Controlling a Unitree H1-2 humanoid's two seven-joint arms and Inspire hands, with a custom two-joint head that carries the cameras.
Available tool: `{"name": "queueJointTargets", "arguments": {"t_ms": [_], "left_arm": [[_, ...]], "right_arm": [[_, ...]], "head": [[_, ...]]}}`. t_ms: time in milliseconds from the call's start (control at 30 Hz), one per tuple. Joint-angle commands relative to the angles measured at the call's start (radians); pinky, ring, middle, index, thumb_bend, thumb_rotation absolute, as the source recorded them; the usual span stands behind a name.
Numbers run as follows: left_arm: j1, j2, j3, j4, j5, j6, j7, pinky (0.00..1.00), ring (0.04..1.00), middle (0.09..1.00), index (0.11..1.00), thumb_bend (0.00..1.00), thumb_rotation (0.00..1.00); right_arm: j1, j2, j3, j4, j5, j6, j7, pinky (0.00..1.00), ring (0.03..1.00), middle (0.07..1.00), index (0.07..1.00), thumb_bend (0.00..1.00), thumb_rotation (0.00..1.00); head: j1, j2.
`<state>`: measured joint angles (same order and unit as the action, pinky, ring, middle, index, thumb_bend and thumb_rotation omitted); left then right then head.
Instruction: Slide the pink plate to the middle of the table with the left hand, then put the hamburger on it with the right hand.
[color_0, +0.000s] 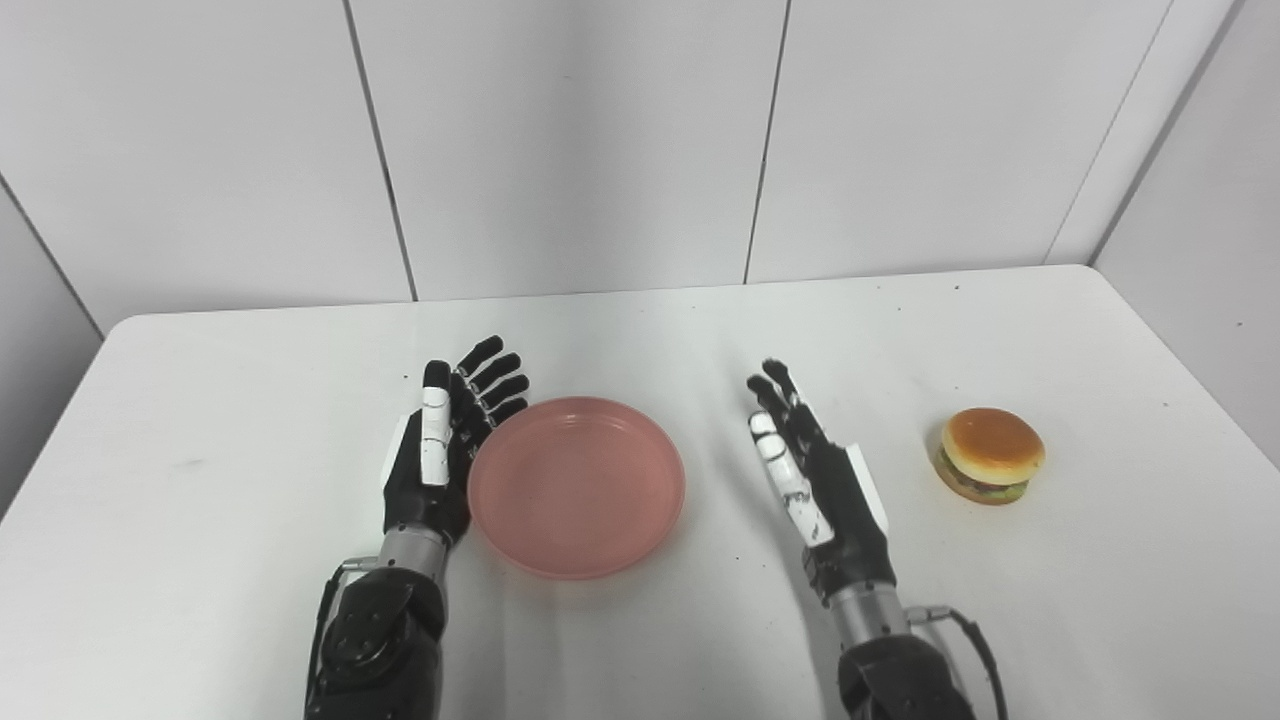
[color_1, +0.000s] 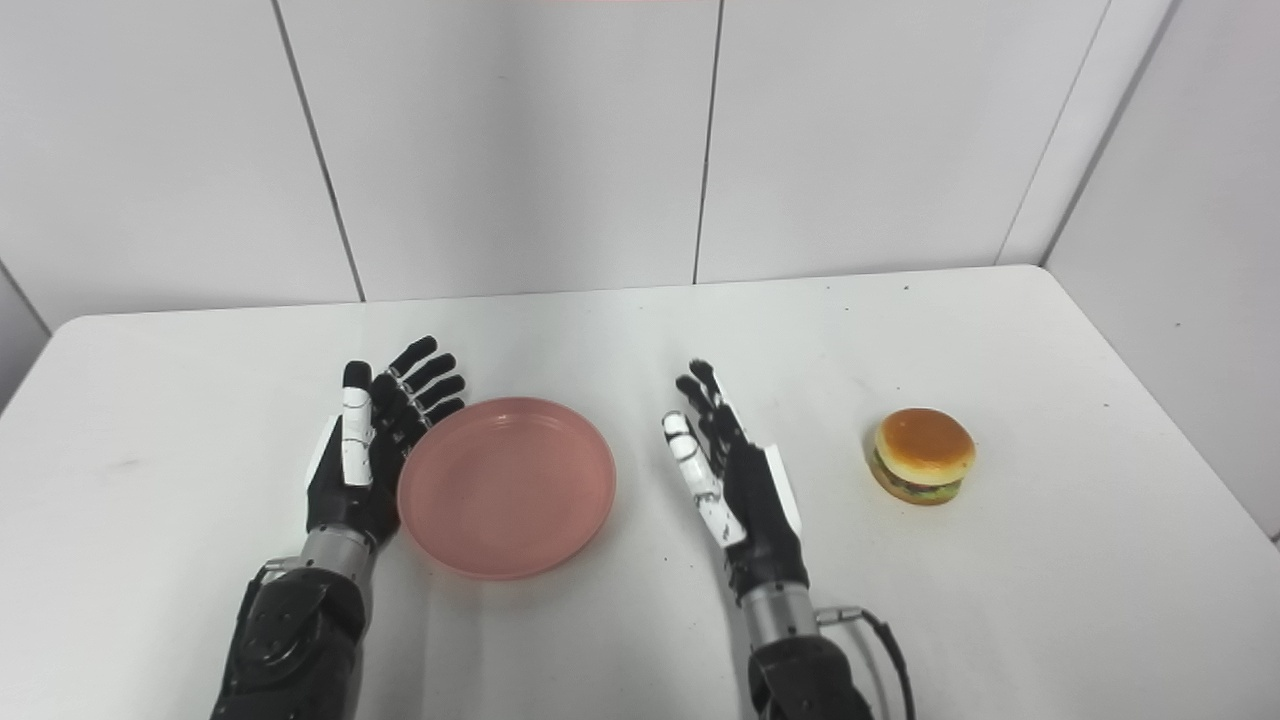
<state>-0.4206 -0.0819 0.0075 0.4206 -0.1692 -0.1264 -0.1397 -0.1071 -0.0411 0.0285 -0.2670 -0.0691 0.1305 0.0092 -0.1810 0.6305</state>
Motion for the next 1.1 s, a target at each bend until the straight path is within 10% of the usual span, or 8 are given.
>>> {"name": "queueJointTargets", "arguments": {"t_ms": [0,233,567,1067], "left_arm": [[0.039,-0.023,-0.009,0.004,-0.005,-0.026,-0.008,0.76,0.78,0.812,0.797,0.82,1.0],[0.048,-0.039,-0.002,0.026,-0.018,-0.045,-0.017,0.81,0.827,0.855,0.84,0.8,1.0],[0.069,-0.077,-0.015,0.048,0.016,-0.125,0.007,0.89,0.889,0.911,0.91,0.79,0.99],[0.116,-0.048,-0.057,0.019,0.143,-0.154,0.069,0.9,0.931,0.93,0.914,0.72,1.0]], "right_arm": [[-0.041,-0.054,-0.016,-0.069,0.014,0.043,0.039,1.0,0.934,0.894,0.912,0.63,0.8],[-0.098,-0.286,-0.072,-0.063,-0.07,0.018,0.096,0.77,0.801,0.831,0.859,0.69,0.63],[-0.153,-0.561,-0.138,-0.097,-0.182,0.092,0.184,0.71,0.789,0.807,0.834,0.78,0.41],[-0.23,-0.739,-0.061,-0.101,-0.433,0.315,0.375,0.72,0.837,0.853,0.814,0.89,0.24]], "head": [[-0.004,-0.007],[-0.003,-0.031],[0.004,-0.062],[-0.093,-0.087]]}}
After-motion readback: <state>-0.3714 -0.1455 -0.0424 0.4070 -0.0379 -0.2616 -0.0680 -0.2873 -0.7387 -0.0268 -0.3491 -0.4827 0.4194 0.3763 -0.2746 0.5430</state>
